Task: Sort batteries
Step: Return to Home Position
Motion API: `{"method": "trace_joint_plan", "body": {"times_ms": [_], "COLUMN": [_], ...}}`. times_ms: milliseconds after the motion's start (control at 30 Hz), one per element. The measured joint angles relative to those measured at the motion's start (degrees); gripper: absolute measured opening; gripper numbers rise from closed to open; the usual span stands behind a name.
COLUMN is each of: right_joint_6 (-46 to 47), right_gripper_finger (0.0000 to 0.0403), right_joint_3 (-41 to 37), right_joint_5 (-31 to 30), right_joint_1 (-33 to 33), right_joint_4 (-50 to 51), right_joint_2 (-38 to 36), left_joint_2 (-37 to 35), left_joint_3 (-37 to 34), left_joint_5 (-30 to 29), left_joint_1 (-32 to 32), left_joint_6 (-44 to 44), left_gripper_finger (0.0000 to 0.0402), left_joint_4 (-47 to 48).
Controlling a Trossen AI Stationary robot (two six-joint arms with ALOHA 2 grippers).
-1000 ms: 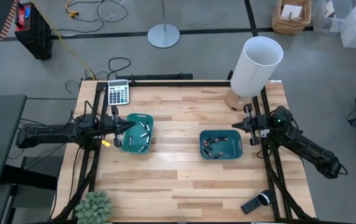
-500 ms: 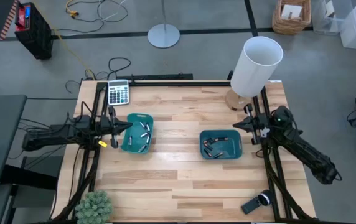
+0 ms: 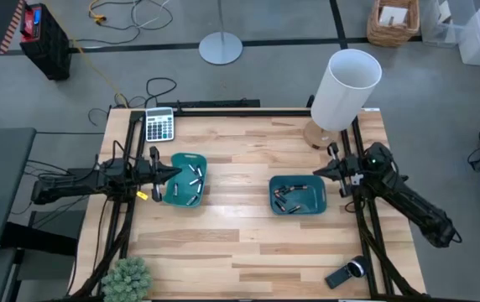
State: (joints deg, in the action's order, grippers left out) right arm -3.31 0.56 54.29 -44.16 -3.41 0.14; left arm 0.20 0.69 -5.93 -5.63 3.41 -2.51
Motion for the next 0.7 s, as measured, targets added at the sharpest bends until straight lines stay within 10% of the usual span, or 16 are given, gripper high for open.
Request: {"method": "trace_joint_plan", "body": {"times_ms": [200, 700], "right_joint_6": [0.1, 1.8], "right_gripper_finger": [0.0002, 0.0002], "right_joint_3": [-0.1, -0.2], "right_joint_5": [-1.5, -35.4], "right_joint_1": [4.0, 22.6], "right_joint_4": [-0.3, -2.5], "right_joint_2": [0.0, 0.2], "left_joint_2": [0.0, 0.0], "left_joint_3": [-0.1, -0.2], "left_joint_5": [0.1, -1.1], "left_joint_1": [0.0, 0.0], "left_joint_6": [0.0, -0.4], "left_gripper_finger": [0.0, 0.0], "left_joint_4": [0.1, -0.1]}}
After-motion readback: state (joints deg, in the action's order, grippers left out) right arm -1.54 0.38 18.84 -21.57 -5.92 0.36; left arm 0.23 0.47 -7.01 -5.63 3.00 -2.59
